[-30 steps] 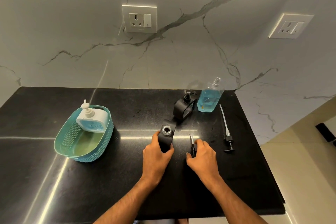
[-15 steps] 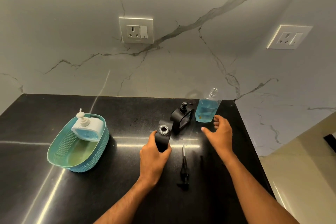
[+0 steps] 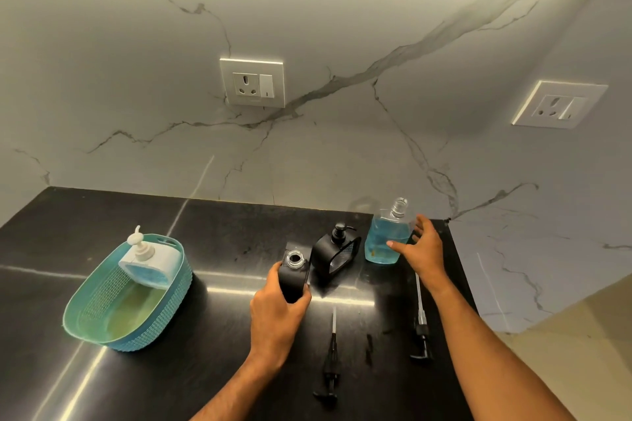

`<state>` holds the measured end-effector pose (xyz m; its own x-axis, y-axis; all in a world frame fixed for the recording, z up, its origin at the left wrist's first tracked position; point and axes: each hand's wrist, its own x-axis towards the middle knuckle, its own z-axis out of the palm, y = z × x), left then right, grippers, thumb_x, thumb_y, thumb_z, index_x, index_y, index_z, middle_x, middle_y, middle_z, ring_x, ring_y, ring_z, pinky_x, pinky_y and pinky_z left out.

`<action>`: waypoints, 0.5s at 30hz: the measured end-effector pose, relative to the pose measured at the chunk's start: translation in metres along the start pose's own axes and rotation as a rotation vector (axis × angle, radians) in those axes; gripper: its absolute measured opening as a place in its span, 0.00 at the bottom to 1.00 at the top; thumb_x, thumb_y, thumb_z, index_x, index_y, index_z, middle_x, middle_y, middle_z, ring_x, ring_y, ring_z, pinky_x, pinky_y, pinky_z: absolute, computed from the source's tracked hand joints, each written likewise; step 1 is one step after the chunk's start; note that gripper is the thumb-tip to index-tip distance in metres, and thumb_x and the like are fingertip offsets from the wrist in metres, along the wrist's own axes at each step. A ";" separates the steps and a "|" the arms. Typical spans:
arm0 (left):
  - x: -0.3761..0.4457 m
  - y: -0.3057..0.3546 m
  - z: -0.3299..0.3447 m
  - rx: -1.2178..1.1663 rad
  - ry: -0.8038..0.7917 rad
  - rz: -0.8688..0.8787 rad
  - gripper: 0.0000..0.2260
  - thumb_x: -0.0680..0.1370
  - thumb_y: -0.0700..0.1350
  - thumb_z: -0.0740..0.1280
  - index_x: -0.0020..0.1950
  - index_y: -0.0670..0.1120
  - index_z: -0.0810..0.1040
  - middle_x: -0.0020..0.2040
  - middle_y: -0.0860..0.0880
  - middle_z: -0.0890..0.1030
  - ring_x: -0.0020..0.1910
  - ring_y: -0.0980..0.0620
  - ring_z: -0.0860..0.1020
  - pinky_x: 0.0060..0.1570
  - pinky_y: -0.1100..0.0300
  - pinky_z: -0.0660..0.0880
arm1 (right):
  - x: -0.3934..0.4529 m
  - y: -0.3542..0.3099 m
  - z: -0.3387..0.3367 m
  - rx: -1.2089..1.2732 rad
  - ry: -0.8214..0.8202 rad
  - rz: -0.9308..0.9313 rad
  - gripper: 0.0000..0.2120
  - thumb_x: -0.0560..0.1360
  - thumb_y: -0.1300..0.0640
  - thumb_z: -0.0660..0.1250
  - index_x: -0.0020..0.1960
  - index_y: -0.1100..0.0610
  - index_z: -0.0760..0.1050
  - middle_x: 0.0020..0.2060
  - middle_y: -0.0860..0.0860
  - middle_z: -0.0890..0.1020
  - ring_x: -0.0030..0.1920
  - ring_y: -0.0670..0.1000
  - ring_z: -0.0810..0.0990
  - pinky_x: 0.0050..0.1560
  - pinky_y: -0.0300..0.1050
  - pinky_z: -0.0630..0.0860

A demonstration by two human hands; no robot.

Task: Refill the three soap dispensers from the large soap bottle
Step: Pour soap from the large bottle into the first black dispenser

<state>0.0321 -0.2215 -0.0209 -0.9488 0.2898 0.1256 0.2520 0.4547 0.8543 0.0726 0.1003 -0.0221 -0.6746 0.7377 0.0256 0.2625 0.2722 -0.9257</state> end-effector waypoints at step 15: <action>0.018 0.007 0.002 0.024 0.028 -0.004 0.31 0.74 0.48 0.78 0.74 0.49 0.71 0.51 0.62 0.78 0.45 0.72 0.78 0.46 0.81 0.72 | 0.006 0.017 0.009 0.120 -0.081 -0.077 0.30 0.58 0.60 0.87 0.56 0.54 0.79 0.51 0.49 0.86 0.53 0.48 0.86 0.48 0.43 0.84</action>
<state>0.0172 -0.2119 -0.0138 -0.9546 0.2647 0.1364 0.2524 0.4761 0.8424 0.0671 0.1036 -0.0413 -0.7443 0.6639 0.0724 0.1265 0.2466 -0.9608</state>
